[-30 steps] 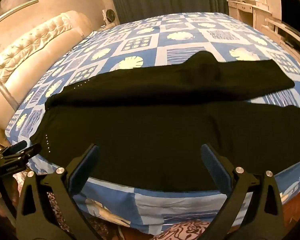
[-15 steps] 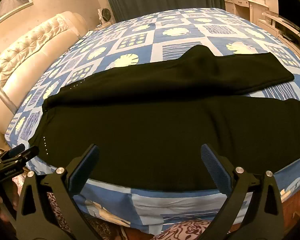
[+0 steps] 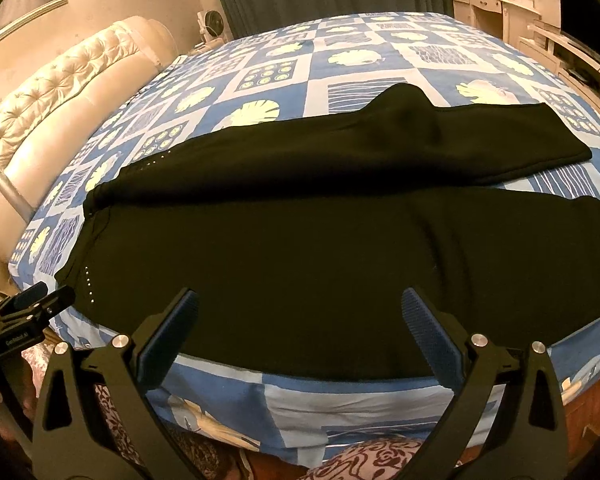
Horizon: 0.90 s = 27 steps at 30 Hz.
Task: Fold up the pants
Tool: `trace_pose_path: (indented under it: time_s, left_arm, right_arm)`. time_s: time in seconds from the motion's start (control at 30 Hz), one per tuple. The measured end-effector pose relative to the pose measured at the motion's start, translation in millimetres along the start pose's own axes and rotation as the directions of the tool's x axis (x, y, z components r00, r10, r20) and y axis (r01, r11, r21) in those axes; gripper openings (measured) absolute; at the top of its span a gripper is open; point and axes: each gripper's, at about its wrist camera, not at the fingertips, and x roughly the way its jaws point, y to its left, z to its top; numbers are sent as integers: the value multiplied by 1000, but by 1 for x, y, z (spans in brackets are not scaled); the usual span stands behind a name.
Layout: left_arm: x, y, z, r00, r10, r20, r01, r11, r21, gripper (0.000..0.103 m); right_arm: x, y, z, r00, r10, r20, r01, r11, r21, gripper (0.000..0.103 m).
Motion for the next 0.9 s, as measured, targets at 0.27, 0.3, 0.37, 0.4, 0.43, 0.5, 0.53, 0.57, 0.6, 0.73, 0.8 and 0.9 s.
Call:
trace_pose_path:
  time_s: [0.27, 0.3, 0.37, 0.4, 0.43, 0.5, 0.53, 0.57, 0.6, 0.73, 0.8, 0.9]
  left_arm:
    - [1, 0, -1, 1000, 3, -5, -3, 1000, -4, 97]
    - [2, 0, -1, 1000, 2, -4, -2, 1000, -5, 97]
    - [2, 0, -2, 1000, 2, -5, -2, 1000, -4, 97]
    - [2, 0, -2, 1000, 2, -5, -2, 1000, -4, 97]
    - [2, 0, -2, 1000, 3, -6, -3, 1000, -5, 97]
    - [3, 0, -2, 1000, 0, -8, 0, 1000, -6, 97]
    - [3, 0, -2, 1000, 0, -10, 0, 1000, -6, 97]
    - [4, 0, -3, 1000, 0, -10, 0, 1000, -5, 97]
    - [4, 0, -3, 1000, 0, -10, 0, 1000, -6, 97]
    - [4, 0, -2, 1000, 0, -9, 0, 1000, -4, 97]
    - [4, 0, -2, 1000, -2, -11, 2, 1000, -6, 97]
    - [4, 0, -2, 1000, 0, -10, 0, 1000, -6, 97]
  right_arm:
    - [2, 1, -1, 1000, 3, -3, -3, 1000, 1, 101]
    - [2, 1, -1, 1000, 2, -3, -2, 1000, 0, 101]
    - [2, 2, -1, 1000, 1, -4, -1, 1000, -1, 101]
    - [3, 2, -2, 1000, 2, -6, -2, 1000, -1, 101]
    - [3, 3, -3, 1000, 2, -7, -2, 1000, 0, 101]
    - [5, 4, -4, 1000, 3, -10, -2, 1000, 2, 101]
    - [5, 4, -4, 1000, 3, -13, -3, 1000, 2, 101]
    - [5, 4, -4, 1000, 4, -14, -3, 1000, 3, 101]
    - [5, 4, -4, 1000, 3, -14, -3, 1000, 3, 101]
    - [5, 4, -4, 1000, 3, -14, -3, 1000, 3, 101]
    - [5, 4, -4, 1000, 4, -14, -4, 1000, 3, 101]
    - [5, 4, -4, 1000, 4, -14, -4, 1000, 3, 101]
